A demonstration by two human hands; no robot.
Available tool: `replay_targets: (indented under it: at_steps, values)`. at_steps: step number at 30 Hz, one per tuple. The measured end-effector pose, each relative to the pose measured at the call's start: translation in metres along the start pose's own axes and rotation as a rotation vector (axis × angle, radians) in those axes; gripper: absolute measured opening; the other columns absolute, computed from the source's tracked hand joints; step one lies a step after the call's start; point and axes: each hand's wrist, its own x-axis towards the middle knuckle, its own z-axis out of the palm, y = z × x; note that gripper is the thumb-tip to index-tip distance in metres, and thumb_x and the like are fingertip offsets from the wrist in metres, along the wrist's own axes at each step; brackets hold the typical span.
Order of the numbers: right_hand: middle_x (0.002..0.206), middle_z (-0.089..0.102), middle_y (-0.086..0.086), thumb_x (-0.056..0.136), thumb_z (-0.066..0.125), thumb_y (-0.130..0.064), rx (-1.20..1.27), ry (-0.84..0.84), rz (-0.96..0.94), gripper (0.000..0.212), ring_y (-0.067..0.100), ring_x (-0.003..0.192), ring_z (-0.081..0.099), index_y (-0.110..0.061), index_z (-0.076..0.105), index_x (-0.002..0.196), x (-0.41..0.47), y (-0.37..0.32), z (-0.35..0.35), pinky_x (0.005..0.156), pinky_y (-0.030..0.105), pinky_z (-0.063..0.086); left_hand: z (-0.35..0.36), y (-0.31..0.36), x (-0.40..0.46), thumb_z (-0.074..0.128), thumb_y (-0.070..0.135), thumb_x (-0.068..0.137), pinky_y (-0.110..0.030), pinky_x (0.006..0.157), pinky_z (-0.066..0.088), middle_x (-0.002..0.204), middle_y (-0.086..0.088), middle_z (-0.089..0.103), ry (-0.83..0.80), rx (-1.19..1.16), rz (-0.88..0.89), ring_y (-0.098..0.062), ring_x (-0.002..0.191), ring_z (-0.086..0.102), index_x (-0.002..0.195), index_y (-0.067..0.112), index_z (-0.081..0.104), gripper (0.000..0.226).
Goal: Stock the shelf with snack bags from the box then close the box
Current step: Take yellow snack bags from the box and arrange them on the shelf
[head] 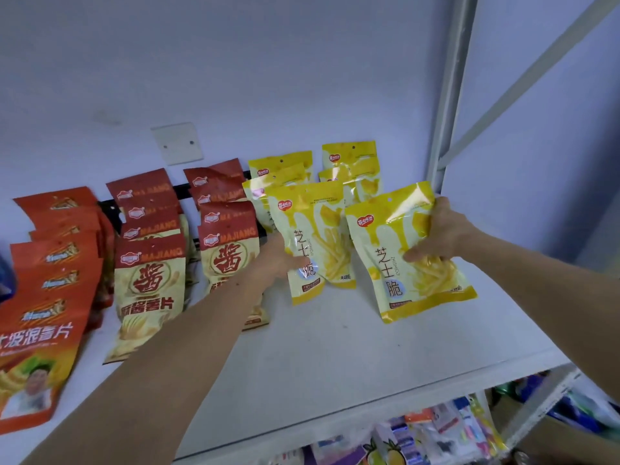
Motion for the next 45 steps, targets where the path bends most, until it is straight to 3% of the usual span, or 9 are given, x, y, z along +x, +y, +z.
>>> replay_targets:
  at_steps: [8, 11, 14, 17, 23, 27, 31, 38, 45]
  values:
    - [0.111, 0.046, 0.008, 0.055, 0.093, -0.02, 0.037, -0.07, -0.01, 0.101, 0.029, 0.087, 0.058, -0.012, 0.025, 0.129, 0.051, -0.016, 0.005, 0.057, 0.04, 0.058, -0.004, -0.012, 0.051, 0.078, 0.013, 0.079, -0.049, 0.081, 0.056, 0.126, -0.011, 0.056, 0.108, 0.031, -0.203, -0.031, 0.112, 0.058, 0.133, 0.008, 0.034, 0.07]
    - [0.108, 0.046, 0.008, 0.056, 0.093, -0.023, 0.017, -0.094, -0.018, 0.098, 0.026, 0.078, 0.061, -0.013, 0.026, 0.128, 0.069, -0.022, 0.007, 0.053, 0.035, 0.057, -0.002, -0.008, 0.062, 0.073, 0.011, 0.082, -0.05, 0.084, 0.055, 0.121, -0.019, 0.053, 0.145, 0.128, -0.281, -0.034, 0.105, 0.061, 0.144, 0.001, 0.006, 0.092]
    - [0.099, 0.046, 0.005, 0.059, 0.091, -0.025, -0.001, -0.114, -0.022, 0.091, 0.022, 0.072, 0.06, -0.013, 0.027, 0.123, 0.084, -0.025, 0.01, 0.048, 0.03, 0.054, 0.002, -0.007, 0.068, 0.063, 0.005, 0.087, -0.035, 0.059, 0.051, 0.087, -0.014, 0.058, 0.13, 0.321, -0.269, -0.026, 0.072, 0.06, 0.148, 0.014, -0.023, 0.106]
    - [0.107, 0.046, 0.007, 0.058, 0.092, -0.023, 0.01, -0.14, -0.033, 0.091, 0.024, 0.085, 0.056, -0.013, 0.028, 0.122, 0.095, -0.027, 0.014, 0.053, 0.033, 0.056, 0.004, -0.006, 0.069, 0.055, 0.009, 0.089, -0.03, 0.052, 0.039, 0.101, -0.019, 0.056, 0.093, 0.624, -0.181, -0.026, 0.075, 0.053, 0.145, 0.015, 0.017, 0.068]
    - [0.114, 0.044, 0.008, 0.058, 0.092, -0.022, 0.016, -0.16, -0.021, 0.098, 0.028, 0.096, 0.055, -0.013, 0.025, 0.129, 0.11, -0.03, 0.019, 0.056, 0.034, 0.056, 0.015, -0.003, 0.065, 0.046, 0.012, 0.095, -0.027, 0.061, 0.036, 0.124, -0.028, 0.047, 0.058, 0.978, -0.117, -0.036, 0.113, 0.048, 0.13, 0.003, 0.037, 0.037]
    - [0.116, 0.043, 0.01, 0.058, 0.092, -0.021, 0.027, -0.166, -0.006, 0.103, 0.029, 0.095, 0.055, -0.013, 0.021, 0.133, 0.117, -0.032, 0.022, 0.062, 0.038, 0.058, 0.023, -0.004, 0.057, 0.042, 0.043, 0.1, -0.044, 0.092, 0.046, 0.148, -0.04, 0.012, 0.107, 1.012, -0.156, -0.047, 0.124, 0.046, 0.146, 0.006, 0.022, 0.063]
    - [0.12, 0.043, 0.012, 0.059, 0.091, -0.02, 0.038, -0.14, 0.015, 0.112, 0.03, 0.092, 0.056, -0.012, 0.014, 0.14, 0.124, -0.033, 0.022, 0.062, 0.038, 0.057, 0.026, -0.006, 0.052, 0.055, 0.07, 0.08, -0.055, 0.11, 0.025, 0.16, -0.015, -0.004, -0.054, 1.098, 0.017, -0.039, 0.146, 0.005, 0.153, 0.023, 0.007, 0.099]
    - [0.132, 0.042, 0.017, 0.061, 0.091, -0.018, 0.108, -0.095, 0.059, 0.114, 0.037, 0.107, 0.056, -0.007, 0.011, 0.142, 0.132, -0.028, 0.025, 0.063, 0.039, 0.056, 0.03, -0.023, 0.057, 0.069, 0.044, 0.082, -0.055, 0.111, 0.028, 0.159, -0.011, 0.001, -0.078, 1.337, 0.092, -0.041, 0.145, 0.006, 0.152, 0.033, 0.0, 0.099]
    - [0.126, 0.046, 0.017, 0.063, 0.089, -0.023, 0.124, -0.118, 0.058, 0.1, 0.029, 0.087, 0.054, -0.004, 0.021, 0.134, 0.152, -0.025, 0.031, 0.074, 0.04, 0.056, 0.038, -0.013, 0.06, 0.068, 0.022, 0.084, -0.058, 0.115, 0.013, 0.16, -0.015, -0.01, -0.03, 1.409, 0.117, -0.038, 0.147, -0.006, 0.152, 0.026, 0.0, 0.096]
